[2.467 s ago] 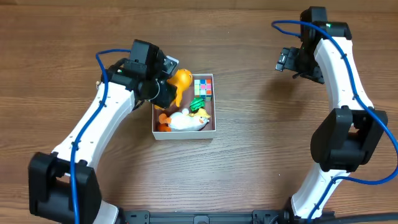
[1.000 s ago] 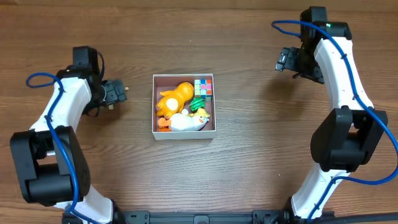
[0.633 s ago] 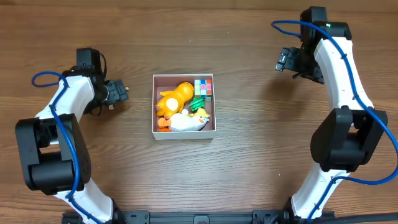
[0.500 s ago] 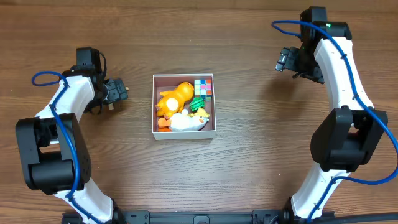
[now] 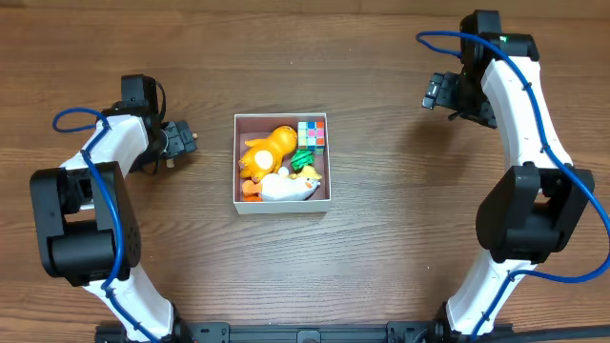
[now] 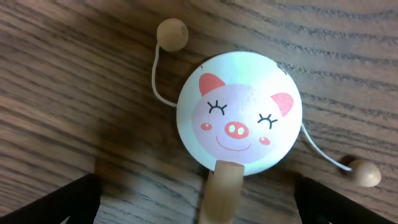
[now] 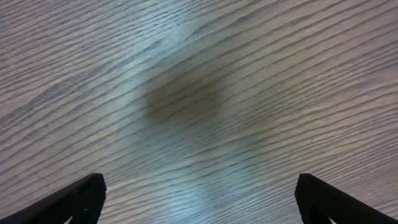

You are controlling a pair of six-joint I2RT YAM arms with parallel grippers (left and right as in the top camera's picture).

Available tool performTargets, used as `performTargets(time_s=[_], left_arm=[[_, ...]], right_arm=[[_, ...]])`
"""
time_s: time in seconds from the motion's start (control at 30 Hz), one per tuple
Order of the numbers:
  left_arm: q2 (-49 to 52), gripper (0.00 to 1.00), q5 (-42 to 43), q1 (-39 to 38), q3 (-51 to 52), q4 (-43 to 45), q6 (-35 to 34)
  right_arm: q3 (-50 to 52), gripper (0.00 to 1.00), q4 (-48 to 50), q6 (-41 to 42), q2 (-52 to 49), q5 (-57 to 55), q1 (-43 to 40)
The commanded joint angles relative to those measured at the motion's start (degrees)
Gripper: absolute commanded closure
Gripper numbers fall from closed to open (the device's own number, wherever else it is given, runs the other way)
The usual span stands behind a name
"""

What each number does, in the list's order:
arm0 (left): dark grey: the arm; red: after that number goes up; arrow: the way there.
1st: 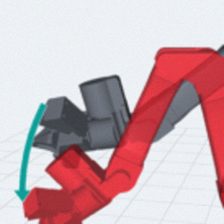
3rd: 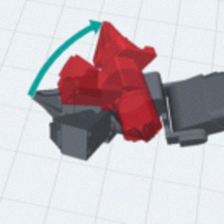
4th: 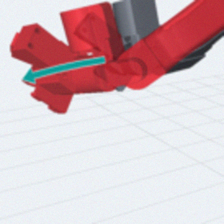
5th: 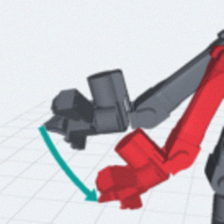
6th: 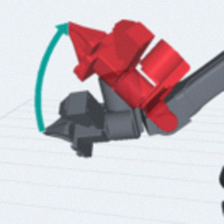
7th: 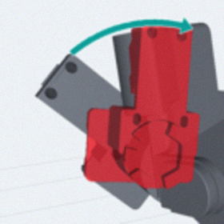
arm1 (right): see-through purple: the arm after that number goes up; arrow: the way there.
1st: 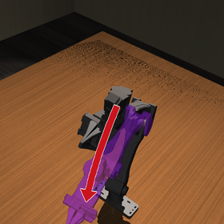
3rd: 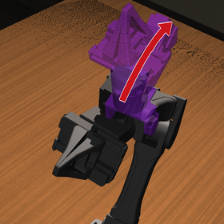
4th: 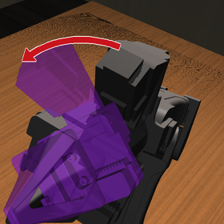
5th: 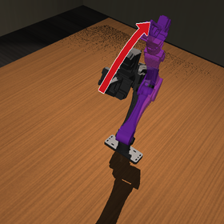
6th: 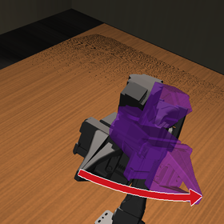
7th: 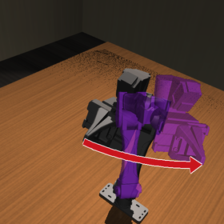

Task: Pack container
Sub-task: 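Move the left gripper to the pig-face toy and grasp its handle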

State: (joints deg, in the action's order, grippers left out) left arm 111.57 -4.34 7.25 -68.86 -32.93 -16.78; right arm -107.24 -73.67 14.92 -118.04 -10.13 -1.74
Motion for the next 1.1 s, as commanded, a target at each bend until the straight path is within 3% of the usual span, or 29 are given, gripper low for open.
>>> performTargets(time_s=[0.0, 0.1, 0.13, 0.23, 0.33, 0.57, 0.6, 0.7, 0.83, 0.9, 1.07], left_arm=[[3.1, 0.05, 1.5, 0.2, 0.3, 0.1, 0.2], [3.1, 0.30, 1.9, 0.2, 0.3, -0.3, 0.2], [3.1, 0.33, 1.9, 0.2, 0.3, -0.8, 0.2], [3.1, 0.60, 1.9, 0.2, 0.1, -1.9, 0.2], [3.1, 0.74, 1.9, 0.2, -1.3, -3.9, 0.0], [2.5, 0.75, 2.5, 0.2, -8.8, -12.1, 0.1], [1.7, 0.85, 2.5, 0.2, -12.5, -15.1, 0.1], [1.4, 0.84, 2.3, 0.2, -14.6, -16.1, 0.5], [1.4, 0.75, 2.3, 0.2, -14.5, -16.9, 0.5], [1.5, 0.63, 2.3, 0.2, -13.7, -17.2, 0.1], [1.6, 0.54, 2.3, 0.2, -8.5, -14.5, -2.3]], right_arm=[[-0.1, 0.00, 0.2, -0.2, 0.2, -0.7, 0.1], [-0.1, 0.00, 0.2, -0.2, 0.2, -0.7, 0.1], [-0.1, 0.00, 0.2, -0.2, 0.2, -0.7, 0.1], [-0.1, 0.00, 0.2, -0.2, 0.2, -0.7, 0.1], [-0.1, 0.00, 0.2, -0.2, 0.2, -0.7, 0.1], [-0.1, 0.00, 0.2, -0.2, 0.2, -0.7, 0.1], [-0.1, 0.00, 0.2, -0.2, 0.2, -0.7, 0.1], [-0.1, 0.00, 0.2, -0.2, 0.2, -0.7, 0.1], [-0.1, 0.00, 0.2, -0.2, 0.2, -0.7, 0.1], [-0.1, 0.00, 0.2, -0.2, 0.2, -0.7, 0.1], [-0.1, 0.00, 0.2, -0.2, 0.2, -0.7, 0.1]])
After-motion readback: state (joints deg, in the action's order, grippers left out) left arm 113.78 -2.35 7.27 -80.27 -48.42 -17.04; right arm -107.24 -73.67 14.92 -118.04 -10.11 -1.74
